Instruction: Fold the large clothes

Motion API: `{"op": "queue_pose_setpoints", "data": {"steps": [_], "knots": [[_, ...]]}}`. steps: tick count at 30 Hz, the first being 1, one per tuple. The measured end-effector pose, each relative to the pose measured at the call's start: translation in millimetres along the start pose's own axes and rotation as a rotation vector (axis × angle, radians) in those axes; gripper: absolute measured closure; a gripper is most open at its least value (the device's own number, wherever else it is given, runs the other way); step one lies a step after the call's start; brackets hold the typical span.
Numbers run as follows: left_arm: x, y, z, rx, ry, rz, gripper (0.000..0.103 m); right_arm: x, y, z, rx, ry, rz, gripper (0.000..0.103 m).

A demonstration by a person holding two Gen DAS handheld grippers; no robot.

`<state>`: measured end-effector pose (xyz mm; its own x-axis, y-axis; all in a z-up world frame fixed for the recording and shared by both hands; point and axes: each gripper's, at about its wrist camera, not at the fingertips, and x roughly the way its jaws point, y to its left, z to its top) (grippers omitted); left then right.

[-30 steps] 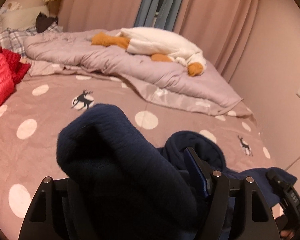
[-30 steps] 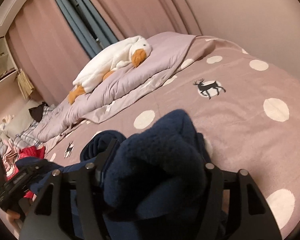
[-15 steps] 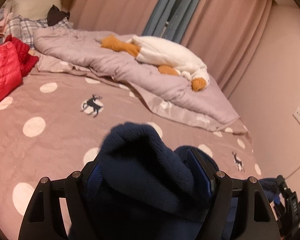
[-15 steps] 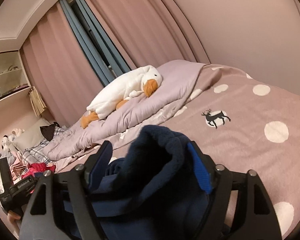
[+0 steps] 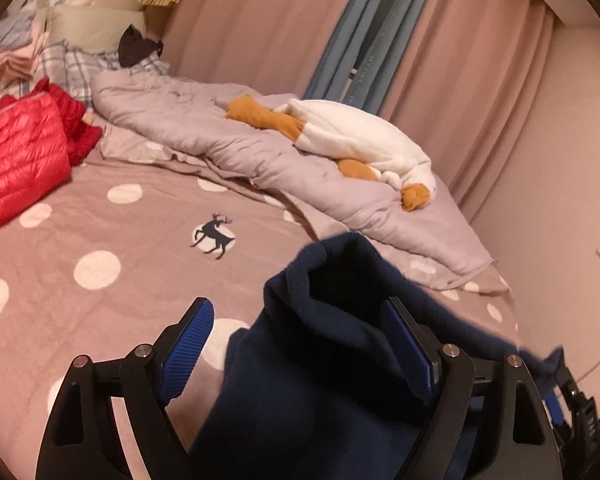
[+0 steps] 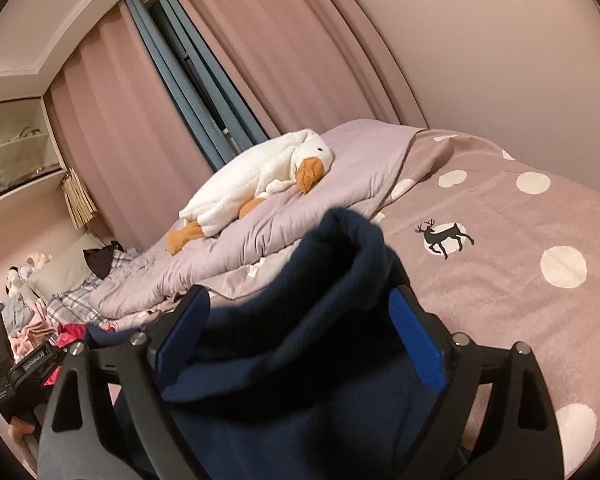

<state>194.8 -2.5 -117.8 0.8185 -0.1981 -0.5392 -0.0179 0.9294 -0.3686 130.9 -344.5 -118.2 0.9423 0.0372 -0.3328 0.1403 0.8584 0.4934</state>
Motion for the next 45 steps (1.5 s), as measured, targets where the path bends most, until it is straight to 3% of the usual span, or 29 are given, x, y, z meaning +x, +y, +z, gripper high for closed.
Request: {"op": "queue_pose_setpoints", "data": {"steps": [4,7,9,12,13,15,17,19,22,24,26,28,31,36,45], "knots": [[0.4,-3.2,-2.9,0.023,-0.011,0.006,0.018,4.8,0.1,-1.9,-0.014,0.015,-0.018,0.010],[1.9,-7.1,-6.0,0.064,-0.026,0.060,0.019,5.7,-1.5,-2.5,-0.011,0.021,-0.023,0.009],[4.3,-10.6,-9.2,0.100,-0.036,0.092,0.024,6.3,-2.4,-4.1,-0.011,0.029,-0.023,0.009],[11.5,-12.4,-14.5,0.129,-0.039,0.117,0.045,7.7,-0.1,-6.4,-0.033,0.035,-0.030,0.011],[14.6,-12.2,-16.6,0.131,-0.035,0.125,0.054,8.7,2.0,-7.5,-0.050,0.038,-0.031,0.015],[24.8,-11.5,-21.3,0.137,-0.009,0.145,0.065,11.3,9.7,-10.5,-0.108,0.049,-0.043,0.039],[37.5,-11.1,-26.7,0.164,0.018,0.169,0.079,16.7,16.7,-13.6,-0.169,0.065,-0.075,0.073],[45.5,-11.3,-32.9,0.200,0.024,0.198,0.082,24.8,19.3,-17.8,-0.208,0.088,-0.081,0.080],[64.5,-7.7,-47.7,0.255,0.029,0.256,0.083,42.5,9.4,-23.4,-0.179,0.149,-0.079,0.082],[83.4,1.5,-56.9,0.237,0.098,0.274,0.083,57.0,0.3,-28.1,-0.162,0.190,-0.111,0.082],[98.8,14.3,-66.5,0.196,0.157,0.257,0.083,83.1,-17.7,-38.0,-0.159,0.261,-0.205,0.084],[100.1,19.4,-72.3,0.182,0.125,0.225,0.083,108.7,-41.2,-50.8,-0.121,0.349,-0.261,0.085],[97.7,14.3,-75.3,0.211,0.097,0.241,0.083,110.6,-52.6,-48.9,-0.067,0.334,-0.233,0.085],[99.2,12.6,-76.2,0.225,0.092,0.251,0.083,104.9,-43.1,-55.2,-0.139,0.310,-0.249,0.082],[98.9,13.1,-75.8,0.225,0.092,0.254,0.083,102.5,-41.0,-53.8,-0.141,0.294,-0.237,0.075]]}}
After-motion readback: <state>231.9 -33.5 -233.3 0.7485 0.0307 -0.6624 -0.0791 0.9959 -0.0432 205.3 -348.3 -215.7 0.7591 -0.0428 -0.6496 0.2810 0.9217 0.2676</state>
